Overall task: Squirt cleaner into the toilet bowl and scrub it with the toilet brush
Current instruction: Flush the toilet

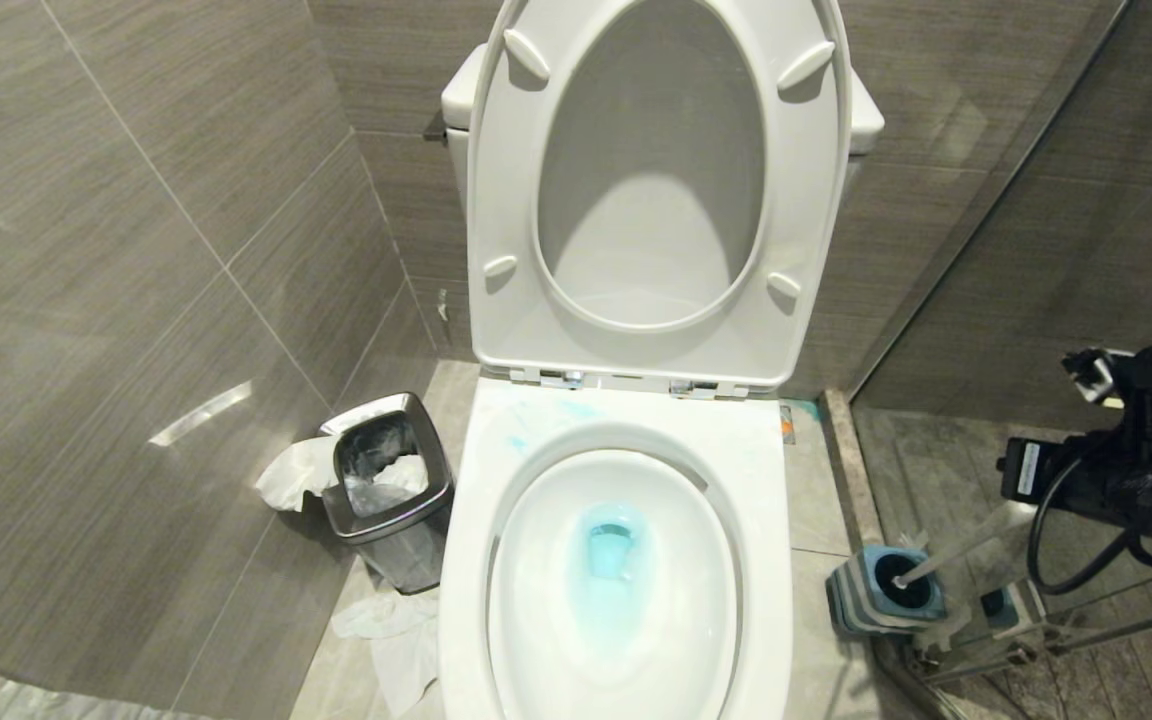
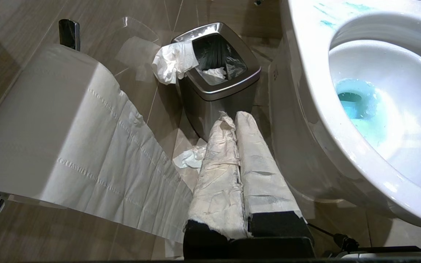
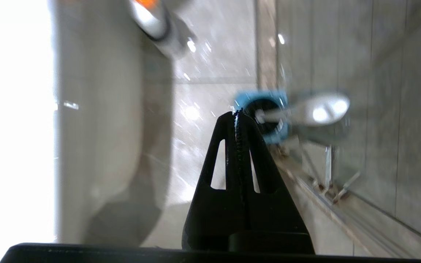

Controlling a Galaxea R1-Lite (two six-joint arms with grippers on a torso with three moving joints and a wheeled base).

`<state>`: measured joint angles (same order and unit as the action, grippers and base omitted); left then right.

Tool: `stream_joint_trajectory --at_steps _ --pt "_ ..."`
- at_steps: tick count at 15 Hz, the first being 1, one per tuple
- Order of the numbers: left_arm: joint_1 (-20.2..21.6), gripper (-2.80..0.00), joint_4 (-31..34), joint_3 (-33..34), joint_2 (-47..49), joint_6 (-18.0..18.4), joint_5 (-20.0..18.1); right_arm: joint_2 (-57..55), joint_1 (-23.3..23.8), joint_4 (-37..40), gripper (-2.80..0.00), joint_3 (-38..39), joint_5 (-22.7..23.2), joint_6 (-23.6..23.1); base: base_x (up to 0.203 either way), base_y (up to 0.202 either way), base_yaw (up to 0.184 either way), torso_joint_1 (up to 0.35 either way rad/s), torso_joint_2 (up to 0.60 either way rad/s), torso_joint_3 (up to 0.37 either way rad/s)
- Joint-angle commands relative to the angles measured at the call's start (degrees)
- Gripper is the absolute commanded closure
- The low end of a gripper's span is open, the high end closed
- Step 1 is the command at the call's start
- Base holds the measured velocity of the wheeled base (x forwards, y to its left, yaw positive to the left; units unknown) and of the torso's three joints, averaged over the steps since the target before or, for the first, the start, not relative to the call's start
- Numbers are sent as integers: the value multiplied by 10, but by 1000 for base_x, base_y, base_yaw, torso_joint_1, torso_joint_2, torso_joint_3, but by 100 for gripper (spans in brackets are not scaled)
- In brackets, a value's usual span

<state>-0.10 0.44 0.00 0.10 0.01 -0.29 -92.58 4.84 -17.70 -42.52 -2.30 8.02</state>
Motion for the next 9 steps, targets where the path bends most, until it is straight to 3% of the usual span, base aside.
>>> stream_joint_trajectory --at_steps 1,4,9 --pt "0 0 0 2 0 0 -1 114 -7 64 0 -35 16 0 0 0 0 0 0 0" --pt "0 0 0 2 0 0 -1 195 -8 138 0 -63 41 -1 0 0 0 0 0 0" --pt "0 0 0 2 0 0 0 270 -16 162 0 -102 49 -4 0 0 0 0 0 0"
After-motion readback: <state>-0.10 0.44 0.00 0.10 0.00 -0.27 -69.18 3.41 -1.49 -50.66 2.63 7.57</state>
